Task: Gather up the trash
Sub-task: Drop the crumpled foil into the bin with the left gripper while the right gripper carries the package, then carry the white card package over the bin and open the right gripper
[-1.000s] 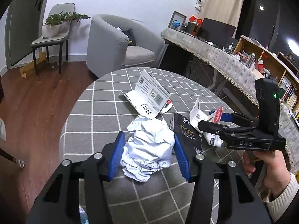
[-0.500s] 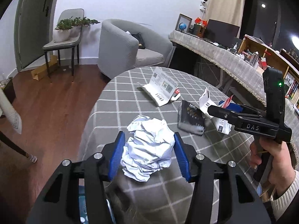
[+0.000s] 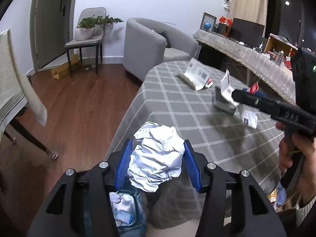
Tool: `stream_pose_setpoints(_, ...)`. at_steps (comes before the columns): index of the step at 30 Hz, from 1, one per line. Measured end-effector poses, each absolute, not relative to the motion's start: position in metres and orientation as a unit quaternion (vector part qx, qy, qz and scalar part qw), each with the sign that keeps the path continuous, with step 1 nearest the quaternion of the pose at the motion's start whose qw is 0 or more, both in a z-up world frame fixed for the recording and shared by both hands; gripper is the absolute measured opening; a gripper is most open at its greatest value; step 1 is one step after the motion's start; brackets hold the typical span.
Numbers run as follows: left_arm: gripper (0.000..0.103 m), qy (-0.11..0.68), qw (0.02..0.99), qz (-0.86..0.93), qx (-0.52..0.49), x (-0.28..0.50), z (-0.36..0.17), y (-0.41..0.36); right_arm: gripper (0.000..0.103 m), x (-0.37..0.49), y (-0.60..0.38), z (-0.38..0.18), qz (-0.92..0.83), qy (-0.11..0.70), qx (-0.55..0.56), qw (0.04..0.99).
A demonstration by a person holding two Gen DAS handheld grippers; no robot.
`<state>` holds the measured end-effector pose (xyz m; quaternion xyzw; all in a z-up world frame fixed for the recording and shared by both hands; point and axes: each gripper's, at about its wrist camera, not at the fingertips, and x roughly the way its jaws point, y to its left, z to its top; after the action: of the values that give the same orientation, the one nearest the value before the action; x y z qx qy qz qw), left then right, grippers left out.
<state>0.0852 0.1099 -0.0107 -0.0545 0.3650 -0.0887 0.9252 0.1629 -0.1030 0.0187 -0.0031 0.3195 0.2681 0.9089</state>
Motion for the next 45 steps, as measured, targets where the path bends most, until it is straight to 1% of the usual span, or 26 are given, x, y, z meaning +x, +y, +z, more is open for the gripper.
stream_pose_setpoints(10, 0.055, 0.409, 0.909, -0.049, -0.062, 0.060, -0.048, 0.156, 0.076, 0.140, -0.034, 0.017, 0.317, 0.319, -0.027, 0.893)
stream_pose_setpoints(23, 0.055, 0.494, 0.865, -0.009, -0.081, 0.055, -0.122, 0.215, 0.076, 0.131, 0.041, 0.006, 0.365, 0.334, -0.051, 0.868)
stream_pose_setpoints(29, 0.059, 0.533, 0.841, -0.004, -0.089, 0.050, -0.150, 0.231, 0.076, 0.126, 0.073, -0.003, 0.380, 0.343, -0.063, 0.857)
stream_pose_setpoints(35, 0.066, 0.538, 0.839, 0.001, -0.089, 0.042, -0.155, 0.244, 0.076, 0.123, 0.101, -0.021, 0.384, 0.363, -0.083, 0.845)
stream_pose_setpoints(38, 0.069, 0.530, 0.843, 0.000, -0.098, 0.039, -0.150, 0.252, 0.076, 0.123, 0.113, -0.034, 0.382, 0.378, -0.094, 0.838)
stream_pose_setpoints(40, 0.072, 0.522, 0.847, 0.001, -0.102, 0.036, -0.145, 0.256, 0.076, 0.124, 0.121, -0.042, 0.380, 0.385, -0.104, 0.835)
stream_pose_setpoints(45, 0.076, 0.497, 0.860, 0.006, -0.117, 0.026, -0.127, 0.273, 0.076, 0.125, 0.134, -0.058, 0.373, 0.401, -0.118, 0.828)
